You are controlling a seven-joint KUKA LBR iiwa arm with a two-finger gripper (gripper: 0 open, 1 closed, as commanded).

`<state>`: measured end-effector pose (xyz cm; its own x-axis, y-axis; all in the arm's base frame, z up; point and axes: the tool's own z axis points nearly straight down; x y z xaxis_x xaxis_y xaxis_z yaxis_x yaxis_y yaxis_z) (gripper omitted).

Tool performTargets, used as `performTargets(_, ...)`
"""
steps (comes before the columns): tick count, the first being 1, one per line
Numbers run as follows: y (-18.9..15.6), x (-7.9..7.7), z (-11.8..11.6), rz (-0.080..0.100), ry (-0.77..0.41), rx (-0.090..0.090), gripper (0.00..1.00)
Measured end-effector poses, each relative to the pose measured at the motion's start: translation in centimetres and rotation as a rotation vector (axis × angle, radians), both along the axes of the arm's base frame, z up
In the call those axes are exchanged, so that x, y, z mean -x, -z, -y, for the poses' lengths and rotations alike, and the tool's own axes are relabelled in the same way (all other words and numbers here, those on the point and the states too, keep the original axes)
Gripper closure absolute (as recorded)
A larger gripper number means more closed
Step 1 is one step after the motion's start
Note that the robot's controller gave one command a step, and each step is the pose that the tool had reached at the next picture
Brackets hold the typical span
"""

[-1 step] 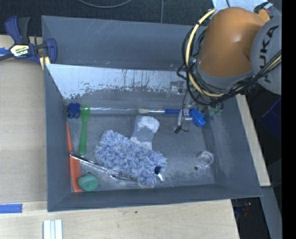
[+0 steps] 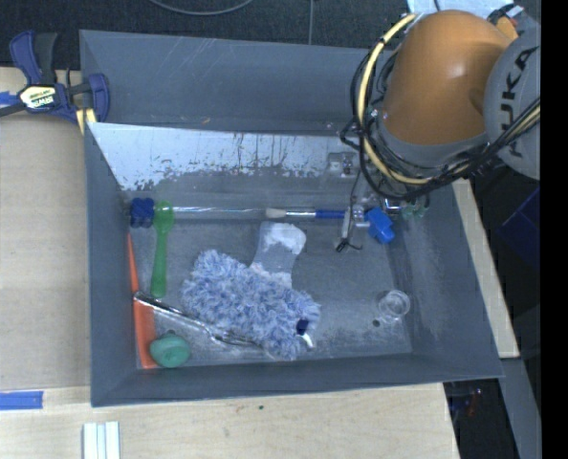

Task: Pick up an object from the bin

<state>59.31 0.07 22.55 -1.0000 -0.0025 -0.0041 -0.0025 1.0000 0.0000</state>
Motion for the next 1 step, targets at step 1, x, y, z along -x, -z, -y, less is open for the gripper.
performTargets(1, 14.87, -2.37, -4.56, 0.004, 0.016, -0.001, 0.0)
